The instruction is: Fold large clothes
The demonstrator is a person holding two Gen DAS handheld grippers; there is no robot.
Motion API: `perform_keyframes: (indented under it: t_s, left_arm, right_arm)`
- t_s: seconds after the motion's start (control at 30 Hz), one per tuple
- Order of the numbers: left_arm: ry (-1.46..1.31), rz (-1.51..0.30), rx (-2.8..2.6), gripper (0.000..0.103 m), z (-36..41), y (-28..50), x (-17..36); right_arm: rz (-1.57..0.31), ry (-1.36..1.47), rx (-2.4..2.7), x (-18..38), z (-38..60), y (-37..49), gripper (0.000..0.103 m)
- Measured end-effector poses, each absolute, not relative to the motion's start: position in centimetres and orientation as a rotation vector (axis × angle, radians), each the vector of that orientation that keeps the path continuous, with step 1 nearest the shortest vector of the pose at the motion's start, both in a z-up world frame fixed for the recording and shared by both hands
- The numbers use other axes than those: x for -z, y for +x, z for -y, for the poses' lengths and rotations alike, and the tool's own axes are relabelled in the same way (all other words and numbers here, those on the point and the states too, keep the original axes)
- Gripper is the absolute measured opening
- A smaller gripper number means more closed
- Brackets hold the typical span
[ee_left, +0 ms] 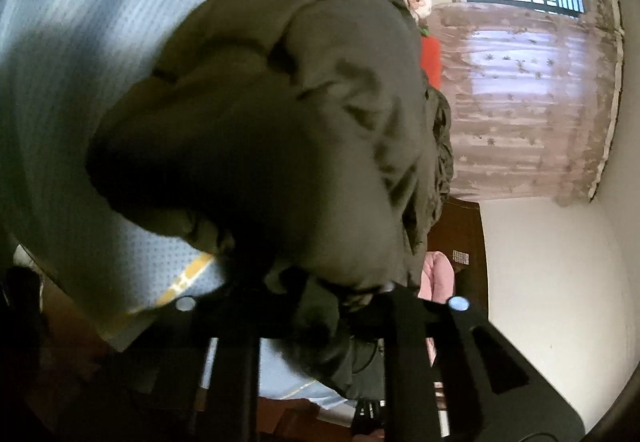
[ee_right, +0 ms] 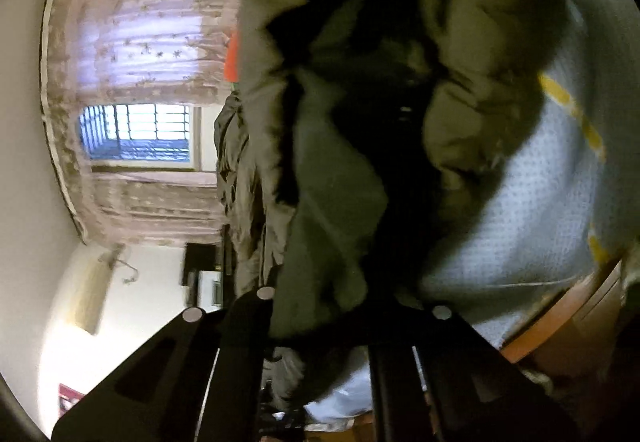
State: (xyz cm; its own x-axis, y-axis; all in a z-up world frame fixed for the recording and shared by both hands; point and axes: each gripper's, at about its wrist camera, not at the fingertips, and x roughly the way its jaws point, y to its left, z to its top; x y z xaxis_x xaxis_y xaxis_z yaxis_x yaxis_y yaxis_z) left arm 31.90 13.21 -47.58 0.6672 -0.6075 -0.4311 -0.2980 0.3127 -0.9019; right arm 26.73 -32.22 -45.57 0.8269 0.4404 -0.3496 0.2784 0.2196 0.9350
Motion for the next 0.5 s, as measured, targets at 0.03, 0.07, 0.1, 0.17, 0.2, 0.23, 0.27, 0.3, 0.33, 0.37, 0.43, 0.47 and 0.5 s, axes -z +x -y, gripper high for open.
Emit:
perform_keyframes:
  t_s: [0.03, 0.07, 0.1, 0.17, 0.2, 0.23, 0.27, 0.3, 0.33, 0.37, 0.43, 0.47, 0.5]
  left_arm:
    - [-1.258, -0.873, 0.243, 0.013, -13.2, 32.0, 47.1]
    - [-1.234, -0.874, 0.241, 0.013, -13.1, 32.1, 46.6]
    - [-1.223, -0.874, 0.242, 0.012, -13.0, 32.2, 46.2]
    - [-1.207, -0.871, 0.247, 0.011, -13.0, 32.4, 45.1]
    - [-1.199, -0.871, 0.247, 0.011, -13.0, 32.5, 44.7]
    - [-1.185, -0.874, 0.246, 0.011, -13.0, 32.8, 44.2]
    - [-1.169, -0.875, 0.247, 0.011, -12.9, 33.1, 43.6]
    - [-1.154, -0.870, 0.252, 0.011, -12.9, 33.3, 43.0]
    - [-1.137, -0.860, 0.257, 0.011, -13.0, 33.5, 42.3]
    - [-1.120, -0.846, 0.266, 0.011, -13.0, 33.9, 41.2]
    - [-1.133, -0.826, 0.285, 0.011, -13.1, 34.3, 40.0]
    - [-1.157, -0.812, 0.299, 0.011, -13.3, 34.9, 39.2]
    - [-1.175, -0.806, 0.308, 0.011, -13.4, 35.3, 38.6]
  right_arm:
    - [-0.640, 1.352, -0.118, 44.8, 32.1, 27.0, 0.008]
    - [-0.643, 1.327, -0.118, 43.9, 31.9, 27.2, 0.008]
    - [-0.640, 1.304, -0.118, 43.0, 31.8, 27.5, 0.008]
    - [-0.636, 1.260, -0.125, 41.2, 31.5, 27.9, 0.008]
    - [-0.634, 1.238, -0.130, 40.2, 31.3, 28.2, 0.008]
    - [-0.633, 1.229, -0.135, 39.6, 31.2, 28.5, 0.008]
    - [-0.629, 1.221, -0.143, 38.7, 31.1, 28.9, 0.008]
    - [-0.625, 1.217, -0.156, 37.9, 31.0, 29.4, 0.008]
    - [-0.622, 1.211, -0.168, 37.3, 30.9, 29.9, 0.008]
    - [-0.620, 1.207, -0.171, 36.7, 30.9, 30.3, 0.008]
    - [-0.617, 1.220, -0.183, 36.0, 31.0, 31.1, 0.008]
    - [-0.616, 1.233, -0.192, 35.7, 31.2, 31.5, 0.008]
    - [-0.616, 1.238, -0.197, 35.2, 31.3, 32.3, 0.008]
